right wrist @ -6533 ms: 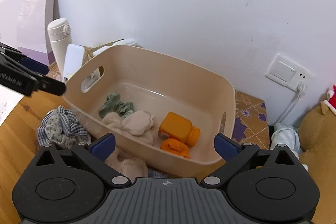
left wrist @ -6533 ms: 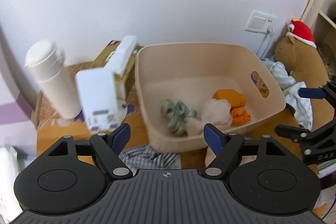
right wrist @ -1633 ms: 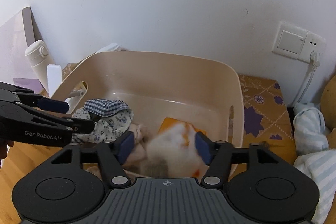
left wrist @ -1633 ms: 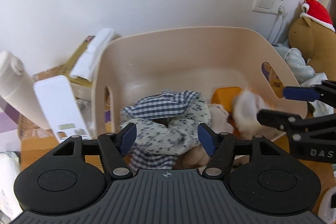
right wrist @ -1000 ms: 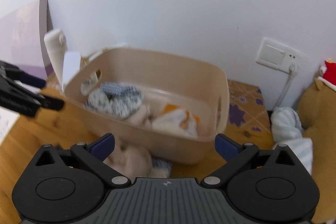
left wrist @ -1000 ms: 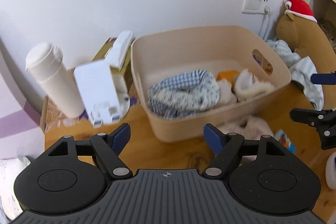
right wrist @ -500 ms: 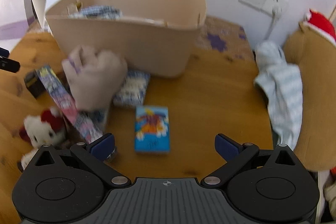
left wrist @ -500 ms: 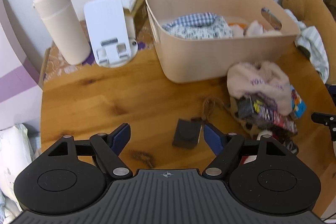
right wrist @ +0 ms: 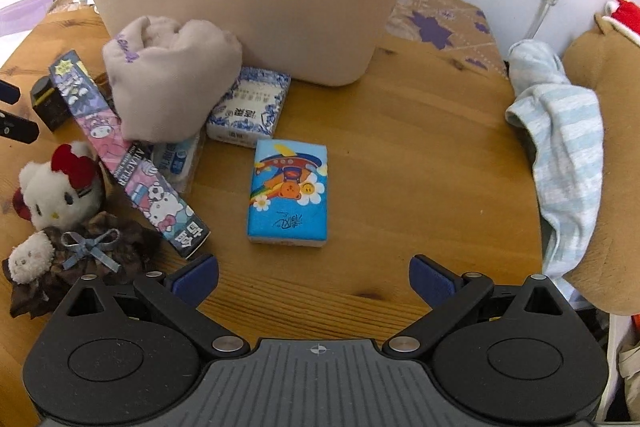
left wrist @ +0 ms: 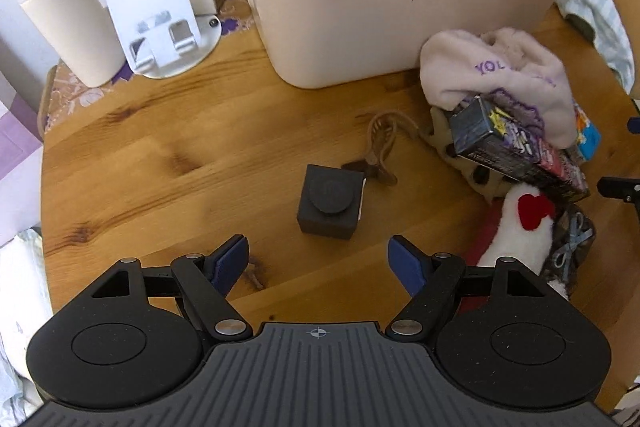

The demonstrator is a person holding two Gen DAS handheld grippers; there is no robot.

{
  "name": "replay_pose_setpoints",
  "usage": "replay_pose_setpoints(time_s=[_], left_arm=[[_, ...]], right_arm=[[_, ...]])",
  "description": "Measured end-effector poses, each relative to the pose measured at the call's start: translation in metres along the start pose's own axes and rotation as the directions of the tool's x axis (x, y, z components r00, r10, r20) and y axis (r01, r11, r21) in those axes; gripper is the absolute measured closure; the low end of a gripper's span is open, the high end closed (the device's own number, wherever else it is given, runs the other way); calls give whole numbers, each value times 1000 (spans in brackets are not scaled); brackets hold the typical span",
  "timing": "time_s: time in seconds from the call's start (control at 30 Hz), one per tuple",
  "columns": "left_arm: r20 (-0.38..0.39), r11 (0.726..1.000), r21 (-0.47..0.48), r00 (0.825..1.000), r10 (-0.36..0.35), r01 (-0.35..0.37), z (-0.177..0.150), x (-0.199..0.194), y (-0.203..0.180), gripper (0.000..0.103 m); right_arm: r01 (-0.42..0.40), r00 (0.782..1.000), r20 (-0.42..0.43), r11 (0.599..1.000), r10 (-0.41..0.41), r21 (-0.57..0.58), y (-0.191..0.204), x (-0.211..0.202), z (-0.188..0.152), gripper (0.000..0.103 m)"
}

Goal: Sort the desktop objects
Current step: 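Withdraw both open grippers from the basket back toward the pile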

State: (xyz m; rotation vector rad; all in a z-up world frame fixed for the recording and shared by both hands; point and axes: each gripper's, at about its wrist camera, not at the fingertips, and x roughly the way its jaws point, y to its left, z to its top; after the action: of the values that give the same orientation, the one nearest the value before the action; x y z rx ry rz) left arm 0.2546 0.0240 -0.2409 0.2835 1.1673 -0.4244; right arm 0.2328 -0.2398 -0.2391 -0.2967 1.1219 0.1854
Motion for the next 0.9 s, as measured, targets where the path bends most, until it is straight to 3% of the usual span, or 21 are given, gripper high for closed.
replay_pose_setpoints(time_s=[0.37, 0.9], left_arm=[[-64, 999, -35, 998, -15, 13, 8, 24, -1, 25], [-23, 999, -41, 1000, -11, 10, 21, 31, -1, 13]], right_arm=[[-30, 1000, -3, 1000, 30, -2, -3, 24, 11, 0], [-87, 996, 43, 994, 84, 60, -9, 35, 15, 0]])
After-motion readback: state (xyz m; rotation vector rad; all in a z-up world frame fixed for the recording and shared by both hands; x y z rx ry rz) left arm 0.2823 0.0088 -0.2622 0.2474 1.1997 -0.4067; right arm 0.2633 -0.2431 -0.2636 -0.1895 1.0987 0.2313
